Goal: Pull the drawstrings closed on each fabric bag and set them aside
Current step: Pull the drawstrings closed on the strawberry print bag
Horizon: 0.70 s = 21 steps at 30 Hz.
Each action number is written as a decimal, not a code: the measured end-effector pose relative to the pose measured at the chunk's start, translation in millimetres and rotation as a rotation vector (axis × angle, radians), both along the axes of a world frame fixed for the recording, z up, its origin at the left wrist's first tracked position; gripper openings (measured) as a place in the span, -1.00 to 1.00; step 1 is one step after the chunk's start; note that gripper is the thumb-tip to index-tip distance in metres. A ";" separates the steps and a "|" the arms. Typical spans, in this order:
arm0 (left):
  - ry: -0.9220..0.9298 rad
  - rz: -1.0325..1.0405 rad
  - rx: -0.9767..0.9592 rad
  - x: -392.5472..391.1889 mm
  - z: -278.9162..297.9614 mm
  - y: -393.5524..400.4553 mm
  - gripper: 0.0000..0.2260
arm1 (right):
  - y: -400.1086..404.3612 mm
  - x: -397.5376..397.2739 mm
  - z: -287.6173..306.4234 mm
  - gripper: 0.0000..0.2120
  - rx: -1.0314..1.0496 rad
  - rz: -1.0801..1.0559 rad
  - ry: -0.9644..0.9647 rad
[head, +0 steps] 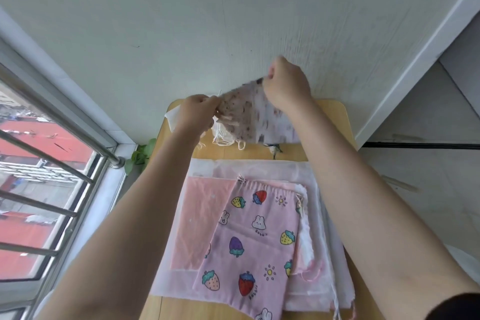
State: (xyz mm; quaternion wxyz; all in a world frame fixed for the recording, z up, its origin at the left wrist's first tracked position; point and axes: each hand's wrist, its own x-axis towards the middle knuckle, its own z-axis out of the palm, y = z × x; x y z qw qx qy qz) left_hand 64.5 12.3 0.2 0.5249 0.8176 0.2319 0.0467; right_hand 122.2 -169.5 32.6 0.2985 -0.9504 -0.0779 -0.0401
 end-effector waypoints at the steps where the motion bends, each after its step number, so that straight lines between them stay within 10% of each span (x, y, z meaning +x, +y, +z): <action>1: -0.005 0.038 -0.030 3.0 -2.1 0.5 -0.80 | 6.9 3.5 -1.1 -0.76 0.015 0.061 -0.061; 5: 0.060 0.065 -0.115 3.2 -17.5 -4.0 -0.82 | 18.6 1.1 -21.6 -0.40 -0.011 0.246 0.096; 15: 0.042 0.171 -0.007 -26.0 -45.4 -19.0 -0.82 | -8.6 -42.0 -55.1 -0.89 0.095 0.074 0.040; 21: 0.458 -0.349 0.366 -76.2 -83.7 -42.5 -0.88 | -15.5 -93.9 -100.6 -0.88 -0.303 0.246 0.429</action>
